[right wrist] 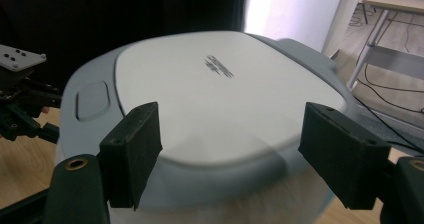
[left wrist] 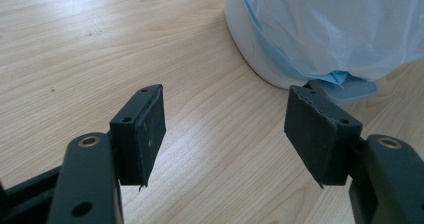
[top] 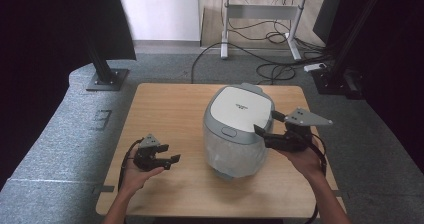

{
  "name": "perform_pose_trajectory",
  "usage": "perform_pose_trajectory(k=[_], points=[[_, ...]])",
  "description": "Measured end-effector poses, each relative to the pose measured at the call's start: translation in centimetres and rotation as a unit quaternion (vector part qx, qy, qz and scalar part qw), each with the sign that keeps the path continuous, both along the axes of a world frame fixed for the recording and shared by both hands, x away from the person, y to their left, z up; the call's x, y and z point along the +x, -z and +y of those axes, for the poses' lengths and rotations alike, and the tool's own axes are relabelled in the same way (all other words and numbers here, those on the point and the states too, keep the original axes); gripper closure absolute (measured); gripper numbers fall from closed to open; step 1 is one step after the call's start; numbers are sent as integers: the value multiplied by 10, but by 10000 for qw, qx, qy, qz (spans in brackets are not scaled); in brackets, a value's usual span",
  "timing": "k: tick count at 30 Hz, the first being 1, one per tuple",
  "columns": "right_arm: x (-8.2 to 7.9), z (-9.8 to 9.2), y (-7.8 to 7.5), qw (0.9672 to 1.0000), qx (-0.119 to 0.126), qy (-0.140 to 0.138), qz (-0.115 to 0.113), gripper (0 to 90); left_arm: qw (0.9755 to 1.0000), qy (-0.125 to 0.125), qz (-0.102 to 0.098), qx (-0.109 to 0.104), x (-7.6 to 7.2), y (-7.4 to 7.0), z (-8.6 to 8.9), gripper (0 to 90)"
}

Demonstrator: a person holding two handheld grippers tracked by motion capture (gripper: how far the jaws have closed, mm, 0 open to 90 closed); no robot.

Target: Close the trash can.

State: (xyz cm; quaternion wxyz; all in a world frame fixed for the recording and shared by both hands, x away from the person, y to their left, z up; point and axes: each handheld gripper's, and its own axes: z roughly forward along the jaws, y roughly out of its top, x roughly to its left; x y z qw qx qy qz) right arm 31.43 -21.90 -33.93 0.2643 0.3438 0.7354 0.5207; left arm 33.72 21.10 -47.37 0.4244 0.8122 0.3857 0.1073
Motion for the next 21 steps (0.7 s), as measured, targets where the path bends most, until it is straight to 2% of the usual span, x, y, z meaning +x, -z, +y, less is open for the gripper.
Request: perform_pose_trajectory(k=[6, 11, 21], points=[[-15, -33, 20, 9995, 204, 241, -84, 241, 10000, -1, 20, 18, 0, 2, -1, 330], [-24, -51, 43, 9990, 260, 366, -22, 241, 10000, -20, 54, 54, 1, 4, -1, 330], [-29, -65, 86, 9977, 269, 573, 224, 241, 10000, -7, 53, 69, 0, 5, -3, 329]])
